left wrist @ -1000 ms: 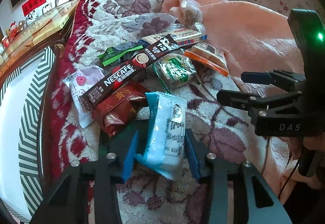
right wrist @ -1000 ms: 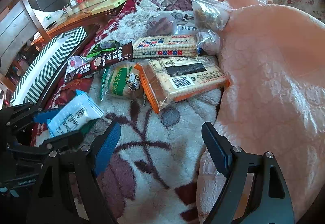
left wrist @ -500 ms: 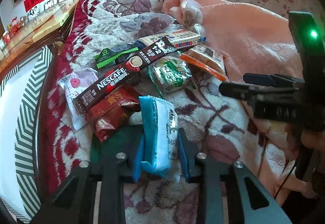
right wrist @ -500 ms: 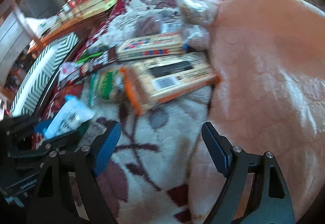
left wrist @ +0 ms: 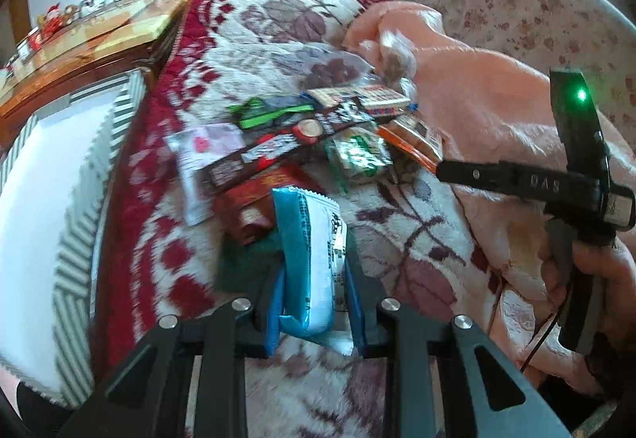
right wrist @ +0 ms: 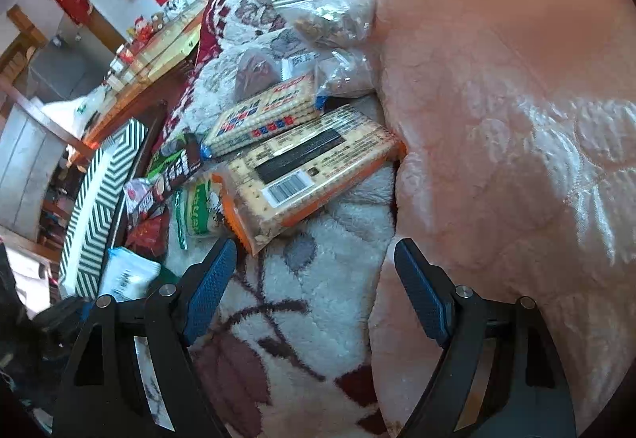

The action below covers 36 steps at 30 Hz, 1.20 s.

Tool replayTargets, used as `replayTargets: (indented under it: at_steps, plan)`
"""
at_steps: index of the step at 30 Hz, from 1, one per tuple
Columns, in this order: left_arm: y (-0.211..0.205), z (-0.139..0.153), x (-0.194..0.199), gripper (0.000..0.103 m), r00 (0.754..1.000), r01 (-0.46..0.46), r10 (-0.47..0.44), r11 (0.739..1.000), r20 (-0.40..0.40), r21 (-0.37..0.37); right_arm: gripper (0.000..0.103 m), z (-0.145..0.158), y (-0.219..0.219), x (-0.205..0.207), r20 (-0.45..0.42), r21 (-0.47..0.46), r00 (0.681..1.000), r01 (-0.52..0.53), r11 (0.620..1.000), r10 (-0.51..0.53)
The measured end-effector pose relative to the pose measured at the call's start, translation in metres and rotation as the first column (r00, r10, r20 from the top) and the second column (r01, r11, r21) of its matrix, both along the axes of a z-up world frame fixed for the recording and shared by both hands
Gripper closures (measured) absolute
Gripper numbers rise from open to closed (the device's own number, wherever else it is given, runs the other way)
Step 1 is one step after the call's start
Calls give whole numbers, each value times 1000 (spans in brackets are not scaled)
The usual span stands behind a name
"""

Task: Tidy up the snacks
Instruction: 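Grasp the dark green packet with the right tool while the left tool holds the blue packet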

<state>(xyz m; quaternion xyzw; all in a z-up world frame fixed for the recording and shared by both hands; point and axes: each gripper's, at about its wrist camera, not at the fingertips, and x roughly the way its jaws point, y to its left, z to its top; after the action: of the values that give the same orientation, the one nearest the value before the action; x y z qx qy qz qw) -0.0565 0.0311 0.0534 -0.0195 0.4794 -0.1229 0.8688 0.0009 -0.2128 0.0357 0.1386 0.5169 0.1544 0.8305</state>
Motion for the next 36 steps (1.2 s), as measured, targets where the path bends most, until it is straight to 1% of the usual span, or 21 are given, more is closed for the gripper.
replayTargets:
  at_steps: [3,6,8,10,13,14,18,20,21,22,24,26,27,29,30,31,32,34,36]
  plan:
    - [14,5,-5,74,999,-32,32,999,4,3,21,1,17,-5,-14,15,997,-73,997,73]
    - [25,8,-9,74,998,-62,62,998,11,3,21,1,41,-12,-19,10,985,-172,985,172]
    - [31,11,-11,74,997,-81,81,997,19,3,21,1,60,-18,-3,-25,967,-253,967,253]
    - [36,14,-12,74,995,-92,92,996,28,-1,21,2,82,-23,18,-82,937,-345,935,348]
    - [43,20,-15,74,993,-107,107,994,46,1,21,4,115,-28,66,-198,864,-480,855,500]
    - [46,22,-16,74,992,-114,114,993,51,-1,21,4,129,-29,76,-242,828,-526,816,556]
    - [59,28,-17,74,987,-149,149,989,62,-10,21,-1,162,-26,48,-302,722,-648,699,690]
    - [67,29,-17,74,983,-171,171,985,62,-17,21,-4,174,-27,37,-332,674,-688,645,738]
    - [71,30,-17,74,981,-181,182,983,61,-18,21,-5,180,-27,36,-353,658,-695,626,752]
    - [74,30,-17,74,979,-192,193,981,60,-19,21,-5,182,-28,34,-365,649,-700,614,760]
    - [81,30,-16,74,976,-210,211,978,58,-23,21,-9,191,-25,23,-362,639,-712,602,769]
    - [85,29,-17,74,973,-220,221,975,59,-20,21,-13,197,-20,8,-343,637,-722,601,771]
    - [86,29,-17,74,973,-224,225,974,57,-20,22,-13,197,-20,3,-339,637,-725,600,771]
    - [88,28,-17,74,971,-231,232,973,55,-24,38,-12,196,-20,-11,-324,644,-726,606,765]
    - [89,28,-17,74,971,-233,234,972,54,-26,42,-10,194,-21,-12,-322,644,-727,607,765]
    - [90,27,-17,74,970,-236,238,971,55,-28,49,-10,191,-19,-14,-321,643,-728,606,766]
    - [91,27,-18,74,969,-239,241,971,56,-29,54,-8,188,-19,-17,-312,649,-726,612,761]
    - [93,27,-18,74,967,-246,248,969,57,-34,58,-5,178,-16,-28,-278,670,-718,638,742]
    - [94,28,-18,74,966,-250,252,968,58,-36,58,-4,171,-17,-29,-251,685,-710,658,728]
